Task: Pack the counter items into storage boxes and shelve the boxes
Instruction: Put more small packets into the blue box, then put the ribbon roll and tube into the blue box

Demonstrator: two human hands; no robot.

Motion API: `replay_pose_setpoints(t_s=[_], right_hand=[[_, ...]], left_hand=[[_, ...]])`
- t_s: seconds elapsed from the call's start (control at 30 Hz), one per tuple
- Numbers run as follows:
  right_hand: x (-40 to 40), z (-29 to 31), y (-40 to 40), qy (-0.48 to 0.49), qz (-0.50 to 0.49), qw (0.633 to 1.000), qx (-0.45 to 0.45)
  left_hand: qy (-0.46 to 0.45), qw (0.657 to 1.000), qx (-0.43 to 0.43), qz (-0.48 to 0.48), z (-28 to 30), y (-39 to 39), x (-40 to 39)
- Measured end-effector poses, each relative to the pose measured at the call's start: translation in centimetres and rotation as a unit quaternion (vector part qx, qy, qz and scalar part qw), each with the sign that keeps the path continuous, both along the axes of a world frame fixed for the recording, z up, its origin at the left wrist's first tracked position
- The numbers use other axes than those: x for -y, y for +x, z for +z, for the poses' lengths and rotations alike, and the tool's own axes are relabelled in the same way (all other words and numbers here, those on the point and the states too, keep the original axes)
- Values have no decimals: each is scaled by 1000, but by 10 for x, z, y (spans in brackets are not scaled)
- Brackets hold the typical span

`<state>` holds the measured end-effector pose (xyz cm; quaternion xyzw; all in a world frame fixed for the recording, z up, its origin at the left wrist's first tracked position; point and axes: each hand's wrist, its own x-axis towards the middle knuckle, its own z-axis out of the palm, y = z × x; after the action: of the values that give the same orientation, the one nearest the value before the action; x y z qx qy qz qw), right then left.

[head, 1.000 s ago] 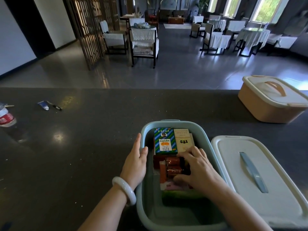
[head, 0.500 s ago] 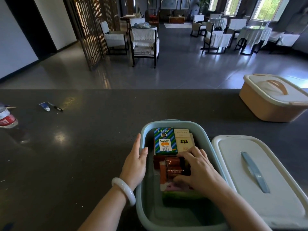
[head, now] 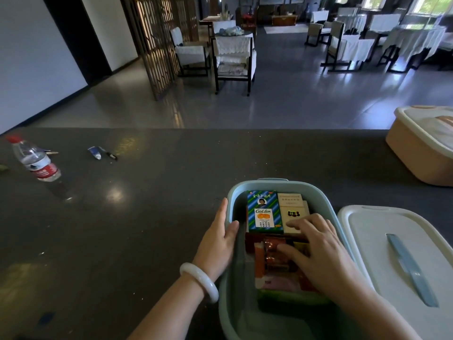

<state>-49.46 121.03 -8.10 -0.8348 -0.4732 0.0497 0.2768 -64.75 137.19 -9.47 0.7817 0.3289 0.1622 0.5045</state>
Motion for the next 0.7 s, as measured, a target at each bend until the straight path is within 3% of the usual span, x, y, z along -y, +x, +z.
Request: replay_pose_setpoints(t_s=[0.17,0.33,0.7], right_hand=[[-35,26,-5,5,26,999,39],[-98,51,-34,-38,108,991,69],[-284,43,-182,-158,338,926,64]], left_hand=[[-24,999,-21,9,3,-12,-21],[56,994,-93,24,-4,-65,-64],[80,961,-207,163,3,-238,-192]])
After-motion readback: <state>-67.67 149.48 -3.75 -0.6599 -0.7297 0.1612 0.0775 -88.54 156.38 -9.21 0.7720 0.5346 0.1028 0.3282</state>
